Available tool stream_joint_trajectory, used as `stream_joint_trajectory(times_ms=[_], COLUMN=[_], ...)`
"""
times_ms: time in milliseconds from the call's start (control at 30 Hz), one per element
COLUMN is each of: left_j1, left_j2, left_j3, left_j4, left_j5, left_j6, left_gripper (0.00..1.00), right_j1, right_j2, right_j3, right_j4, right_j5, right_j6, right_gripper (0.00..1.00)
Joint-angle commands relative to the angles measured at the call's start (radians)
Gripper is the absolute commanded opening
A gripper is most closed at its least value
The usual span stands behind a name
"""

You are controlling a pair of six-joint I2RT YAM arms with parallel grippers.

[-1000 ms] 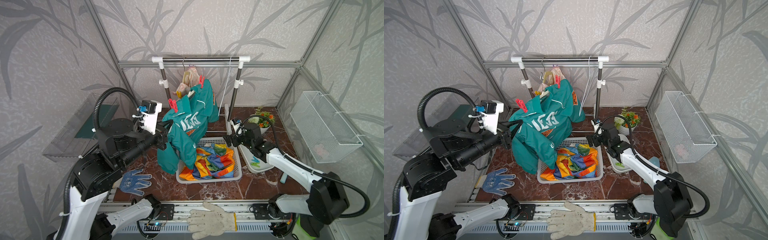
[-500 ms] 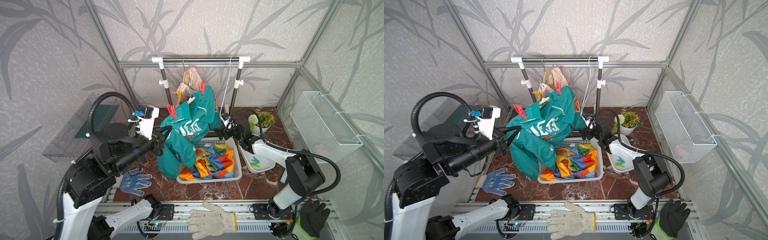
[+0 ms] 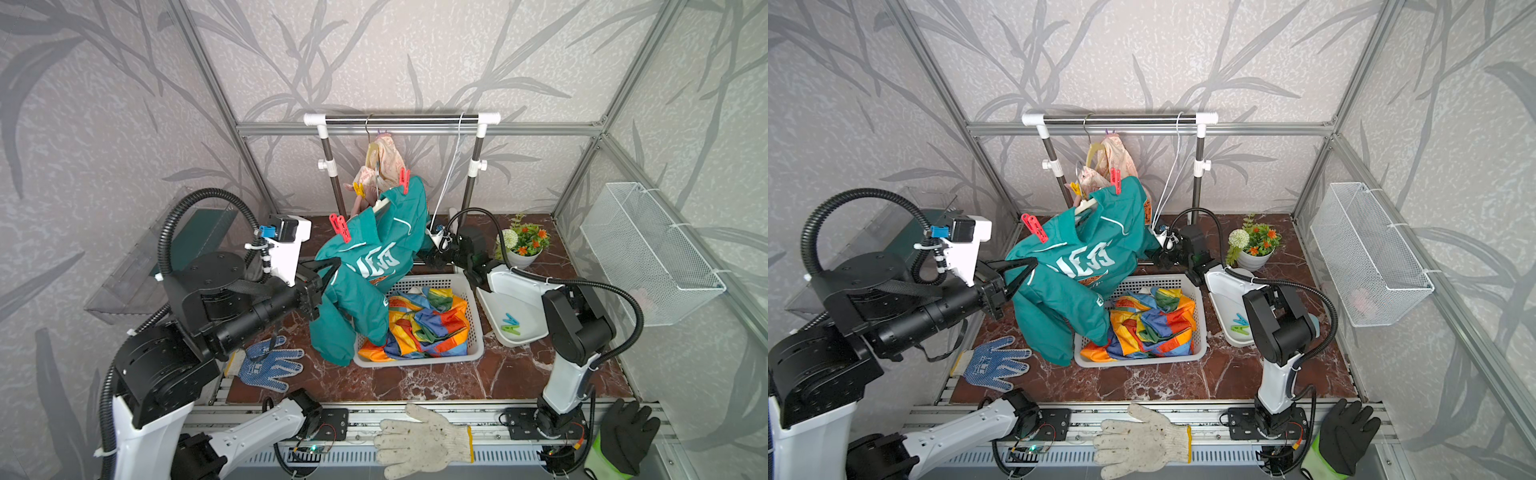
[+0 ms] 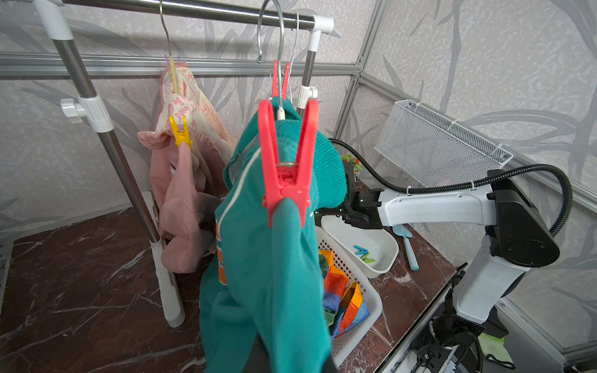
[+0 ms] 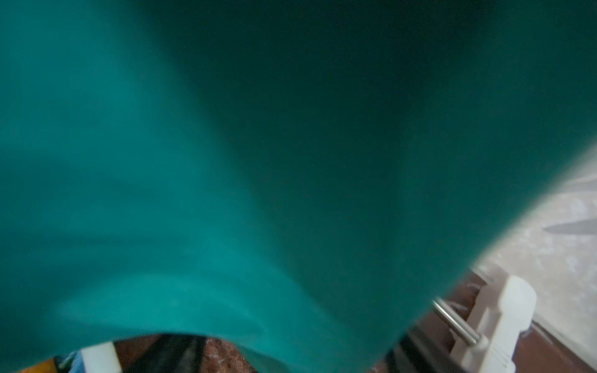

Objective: Remove the clothespins securing jackets to the hanger
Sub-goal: Adjust the jacket in the basket.

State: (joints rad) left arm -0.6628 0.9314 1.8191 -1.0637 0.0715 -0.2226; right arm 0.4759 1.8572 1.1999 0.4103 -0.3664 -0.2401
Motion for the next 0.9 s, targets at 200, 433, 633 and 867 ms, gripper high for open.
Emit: stream_joint_trajectory(times_ms=[200, 433, 633, 867], left_j1=[-0.003, -0.004, -0.003, -0.003], left_j2=[-0.028, -0.019, -0.019, -0.023], left_j3=[0.031, 0.041, 0.053, 0.045], left_j4=[0.116, 0.146, 0.189, 0.215], left_j5=[-0.029, -0.001, 0.079, 0.162], left_j6=[-0.007, -0.008, -0.043, -0.070], left_gripper=[0.00, 0.00, 0.00, 0.00], right_j1=[0.028, 0.063, 0.121, 0.146], right_j2=[-0.118, -0.320, -0.499, -0.727], right_j3=[-0.081, -0.183, -0.274, -0.419], right_j4=[-0.047, -0.143, -0.234, -0.313], right_j5=[-0.131, -0.104, -0.069, 0.017], right_j6=[0.024, 0.052, 0.074, 0.135], right_gripper=[0.09, 0.00, 0.00, 0.00])
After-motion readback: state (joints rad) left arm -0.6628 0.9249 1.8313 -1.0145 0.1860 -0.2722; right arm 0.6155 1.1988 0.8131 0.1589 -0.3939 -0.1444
